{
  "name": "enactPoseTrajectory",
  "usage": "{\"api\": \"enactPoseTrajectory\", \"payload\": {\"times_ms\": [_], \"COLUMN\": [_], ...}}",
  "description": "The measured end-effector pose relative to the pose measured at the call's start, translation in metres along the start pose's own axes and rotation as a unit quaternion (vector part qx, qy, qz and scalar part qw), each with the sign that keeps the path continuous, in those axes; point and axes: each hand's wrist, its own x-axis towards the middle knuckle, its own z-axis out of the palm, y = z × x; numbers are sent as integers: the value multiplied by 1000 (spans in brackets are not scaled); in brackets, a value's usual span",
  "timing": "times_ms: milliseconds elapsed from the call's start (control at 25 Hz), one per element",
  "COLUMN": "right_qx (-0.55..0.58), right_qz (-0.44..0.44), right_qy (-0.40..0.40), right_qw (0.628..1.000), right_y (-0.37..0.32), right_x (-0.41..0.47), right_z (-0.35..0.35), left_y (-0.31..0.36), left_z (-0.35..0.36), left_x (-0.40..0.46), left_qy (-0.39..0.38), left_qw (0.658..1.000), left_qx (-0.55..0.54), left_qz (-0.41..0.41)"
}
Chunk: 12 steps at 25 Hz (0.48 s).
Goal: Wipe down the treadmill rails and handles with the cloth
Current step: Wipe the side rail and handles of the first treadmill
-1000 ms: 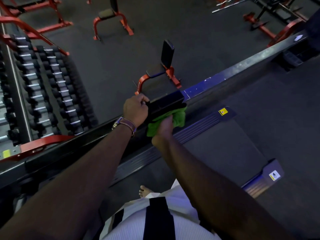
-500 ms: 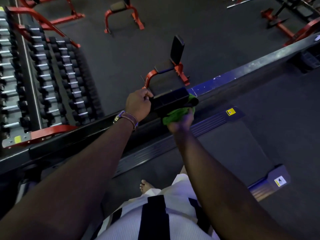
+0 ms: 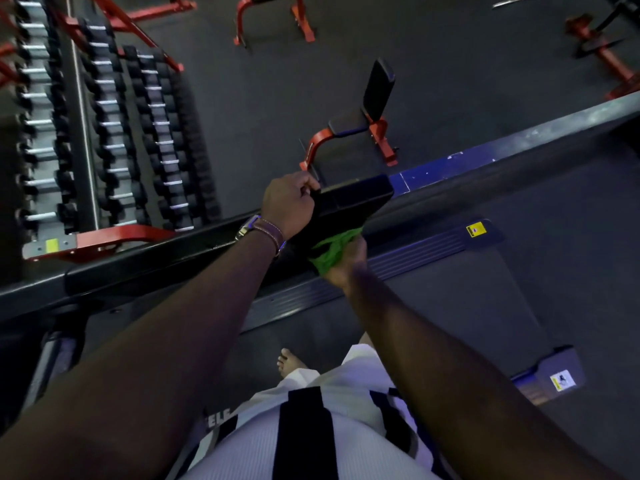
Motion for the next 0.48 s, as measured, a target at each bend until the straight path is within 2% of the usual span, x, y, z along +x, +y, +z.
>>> {"api": "enactPoseTrajectory", "payload": {"times_ms": [120,160,240,320,360,400,480], "right_qx": [98,93,-49,-126,-135,-137,-144], "right_qz": [-18,-3,30,30,19,-12,-112], "right_qy": [16,18,19,11,-10,-29,-15], "right_qw": [995,995,998,992,991,990,983], "right_y": [-4,1,20,24,18,12,-1], "right_x": [-3,-4,-19,-34,-44,-56,-85], "right_z": [-2,2,8,-3,-11,-18,-23], "left_y": [-3,-1,2,3,4,8,15], "left_z": [-1,-2,-1,-3,-8,-15,-32], "left_x": [1,1,1,1,1,2,1], "left_qy": [1,4,7,4,-3,-14,-1], "left_qw": [1000,1000,1000,1000,997,981,908], "left_qx": [-8,-10,1,-13,-74,-181,-391], "left_qz": [6,4,4,1,-25,-71,-151]}}
